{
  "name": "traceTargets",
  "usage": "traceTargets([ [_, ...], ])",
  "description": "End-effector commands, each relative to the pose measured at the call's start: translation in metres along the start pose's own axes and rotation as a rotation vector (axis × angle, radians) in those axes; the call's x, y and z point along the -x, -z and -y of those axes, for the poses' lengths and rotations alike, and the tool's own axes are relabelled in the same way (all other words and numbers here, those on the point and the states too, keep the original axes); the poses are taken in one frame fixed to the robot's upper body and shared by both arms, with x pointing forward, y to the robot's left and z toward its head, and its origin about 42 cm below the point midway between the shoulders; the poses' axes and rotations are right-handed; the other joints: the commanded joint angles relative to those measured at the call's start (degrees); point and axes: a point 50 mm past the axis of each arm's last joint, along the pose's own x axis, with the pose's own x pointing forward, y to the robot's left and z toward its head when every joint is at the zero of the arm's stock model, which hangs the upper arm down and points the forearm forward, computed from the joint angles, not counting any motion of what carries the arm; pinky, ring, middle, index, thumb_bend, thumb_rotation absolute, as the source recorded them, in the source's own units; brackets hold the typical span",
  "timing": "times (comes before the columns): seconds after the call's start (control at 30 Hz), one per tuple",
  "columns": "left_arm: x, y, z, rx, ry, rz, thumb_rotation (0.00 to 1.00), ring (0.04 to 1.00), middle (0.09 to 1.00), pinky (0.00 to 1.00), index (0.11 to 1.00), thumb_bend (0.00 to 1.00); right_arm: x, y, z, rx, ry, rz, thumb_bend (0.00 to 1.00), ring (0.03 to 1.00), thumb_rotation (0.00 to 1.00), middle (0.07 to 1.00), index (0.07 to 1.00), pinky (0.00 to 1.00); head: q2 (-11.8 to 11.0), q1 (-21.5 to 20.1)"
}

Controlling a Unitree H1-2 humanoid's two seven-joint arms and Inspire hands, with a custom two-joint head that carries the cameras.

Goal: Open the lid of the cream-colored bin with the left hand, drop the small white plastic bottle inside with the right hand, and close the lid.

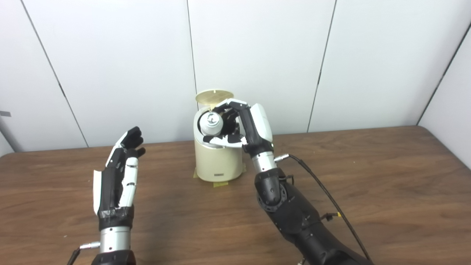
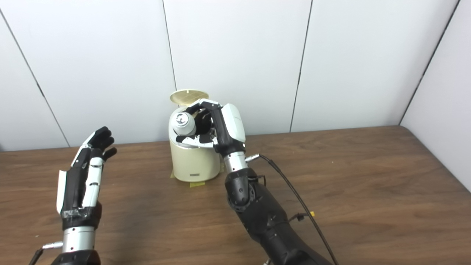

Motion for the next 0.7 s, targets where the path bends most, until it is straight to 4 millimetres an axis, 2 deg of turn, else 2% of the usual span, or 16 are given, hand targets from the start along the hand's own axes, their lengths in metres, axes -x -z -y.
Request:
traceTargets([
  [0.0, -0.0098, -0.0171, 0.0045, 0.015, 0.005, 0.087, 0.73, 0.874, 0.88, 0.84, 0.862, 0.26, -0.0263, -0.0184, 0.0061, -0.005, 0.04, 0.077, 0.5, 0.465, 0.0, 0.555, 0.446, 0.37, 0.1, -0.1],
  [0.43, -0.01, -0.016, 0.003, 0.005, 0.013, 0.093, 0.73, 0.881, 0.887, 0.84, 0.866, 0.26, -0.0214, -0.0132, 0.0096, -0.051, 0.029, 0.041, 0.49, 0.462, 0.0, 0.562, 0.483, 0.33, 0.1, -0.1],
  [0.5, -0.0103, -0.0159, 0.003, 0.004, 0.015, 0.091, 0.73, 0.881, 0.887, 0.84, 0.868, 0.26, -0.0213, -0.0138, 0.0101, -0.049, 0.029, 0.052, 0.5, 0.473, 0.0, 0.552, 0.485, 0.36, 0.1, -0.1],
  [0.57, -0.0104, -0.0157, 0.0032, 0.006, 0.016, 0.091, 0.73, 0.884, 0.89, 0.84, 0.871, 0.26, -0.0215, -0.0141, 0.0105, -0.045, 0.03, 0.06, 0.5, 0.472, 0.0, 0.557, 0.486, 0.35, 0.0, -0.2],
  [0.67, -0.0103, -0.0158, 0.0032, 0.006, 0.015, 0.091, 0.73, 0.883, 0.888, 0.84, 0.869, 0.27, -0.0216, -0.0152, 0.0109, -0.035, 0.026, 0.065, 0.52, 0.497, 0.0, 0.539, 0.47, 0.42, 0.1, -0.2],
])
